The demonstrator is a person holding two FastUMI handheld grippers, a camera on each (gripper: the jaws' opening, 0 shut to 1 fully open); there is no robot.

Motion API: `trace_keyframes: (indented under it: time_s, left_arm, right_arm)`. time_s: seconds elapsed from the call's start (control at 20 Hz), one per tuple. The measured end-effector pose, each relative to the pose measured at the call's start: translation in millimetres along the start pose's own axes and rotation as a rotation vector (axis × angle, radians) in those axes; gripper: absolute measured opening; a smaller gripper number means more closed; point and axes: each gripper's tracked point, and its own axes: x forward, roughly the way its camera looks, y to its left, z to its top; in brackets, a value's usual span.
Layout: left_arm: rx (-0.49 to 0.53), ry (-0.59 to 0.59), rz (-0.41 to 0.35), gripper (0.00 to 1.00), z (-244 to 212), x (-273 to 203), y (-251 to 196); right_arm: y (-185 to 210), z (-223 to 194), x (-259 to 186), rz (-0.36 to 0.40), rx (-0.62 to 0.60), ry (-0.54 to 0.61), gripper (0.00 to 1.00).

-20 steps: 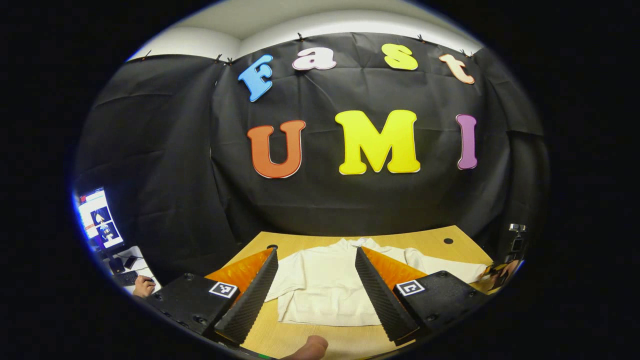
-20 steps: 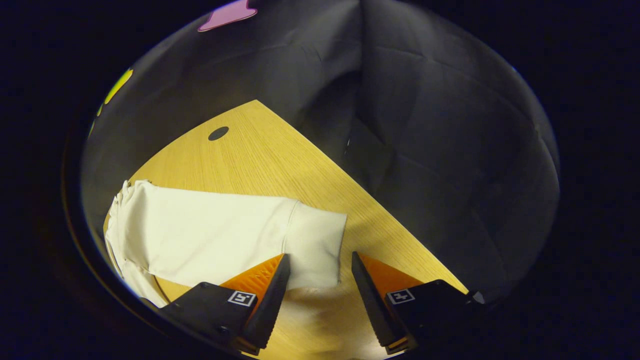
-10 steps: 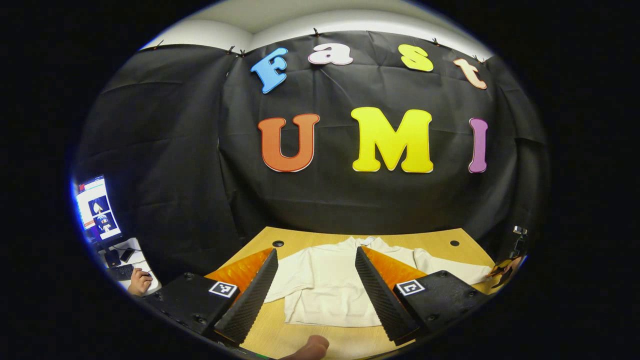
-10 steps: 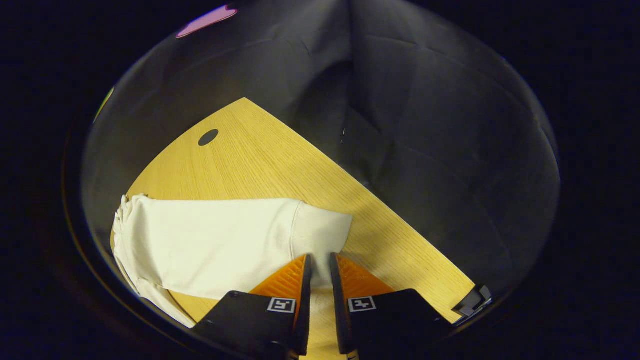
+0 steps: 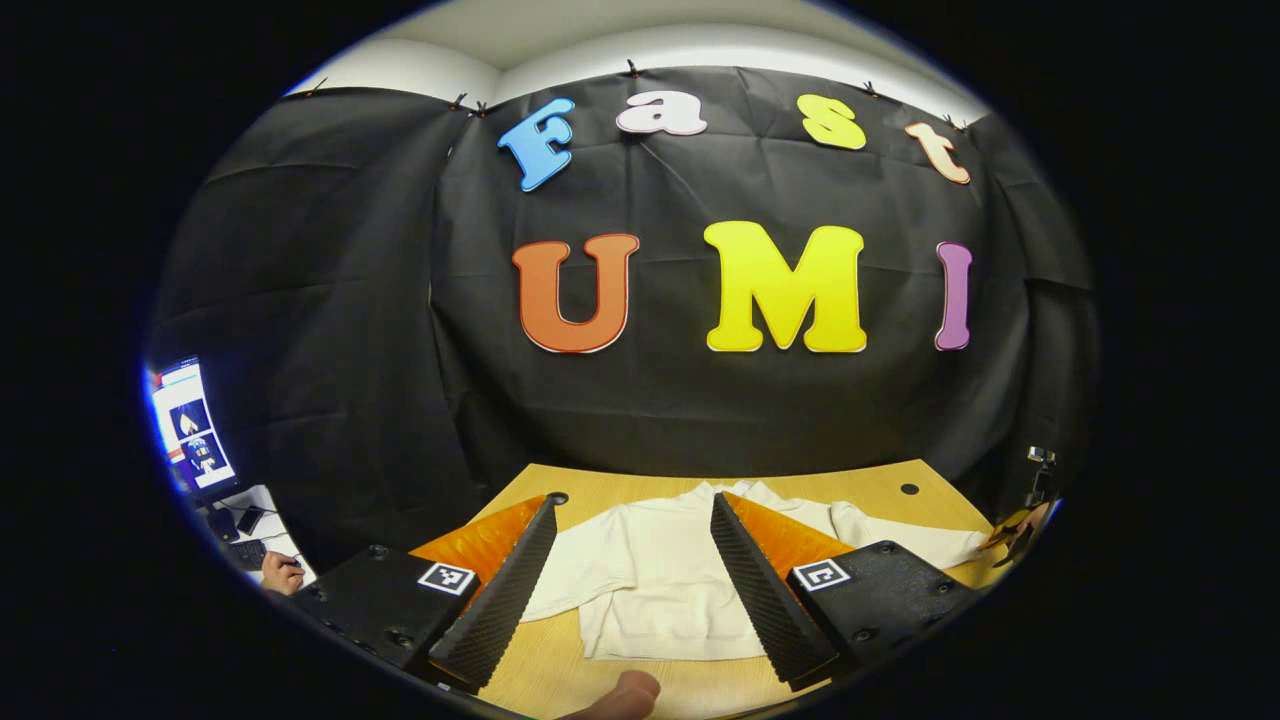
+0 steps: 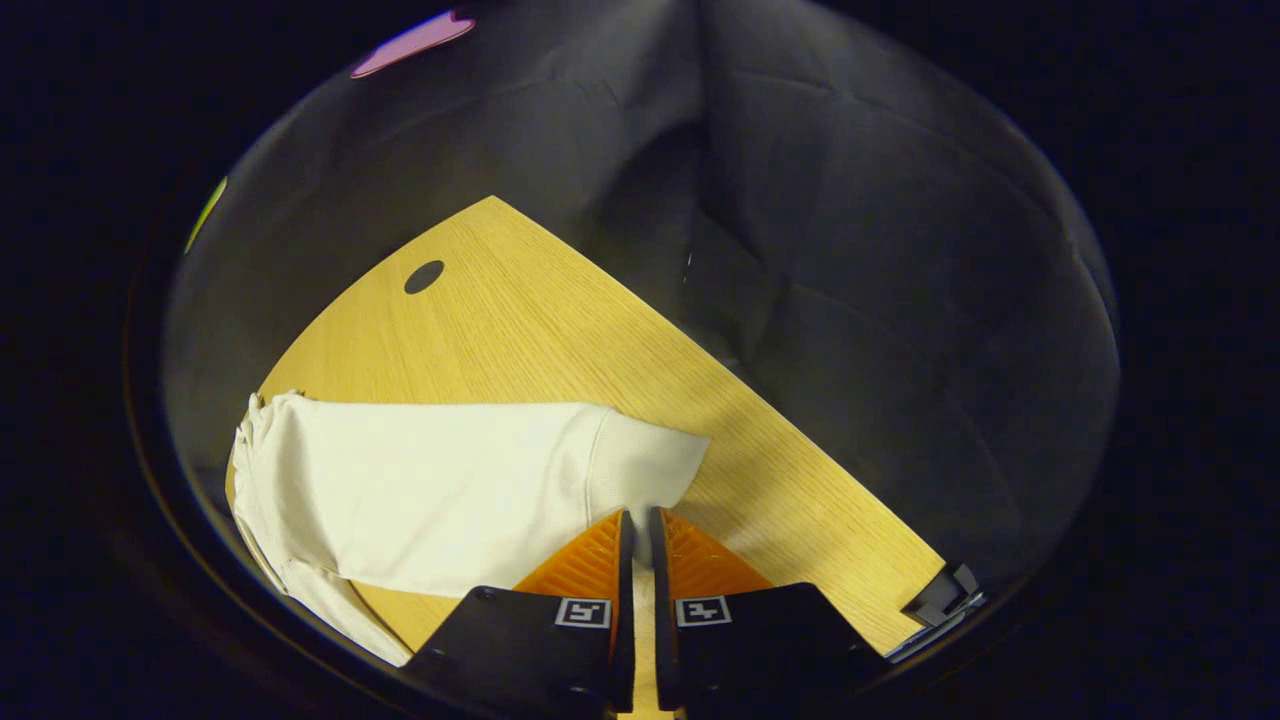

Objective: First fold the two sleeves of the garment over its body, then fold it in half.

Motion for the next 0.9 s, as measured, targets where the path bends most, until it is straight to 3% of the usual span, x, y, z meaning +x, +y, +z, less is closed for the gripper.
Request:
trace_keyframes:
  time_s: [0.2, 0.5, 0.6, 0.9]
  left_arm:
    - [-0.007, -0.033, -0.033, 0.99, 4, 8, 8]
    - [-0.002, -0.074, -0.088, 0.99, 7, 24, 24]
    - [-0.007, -0.086, -0.113, 0.99, 6, 27, 29]
    - [-0.006, -0.075, -0.163, 0.99, -11, 40, 54]
  right_arm:
    - [22, 22, -34, 0.033, -0.062, -0.078, 0.09]
    - [93, 41, -82, 0.089, -0.104, -0.159, 0.08]
    - [129, 42, -103, 0.143, -0.102, -0.171, 0.0]
    - [249, 26, -148, 0.23, -0.23, -0.208, 0.0]
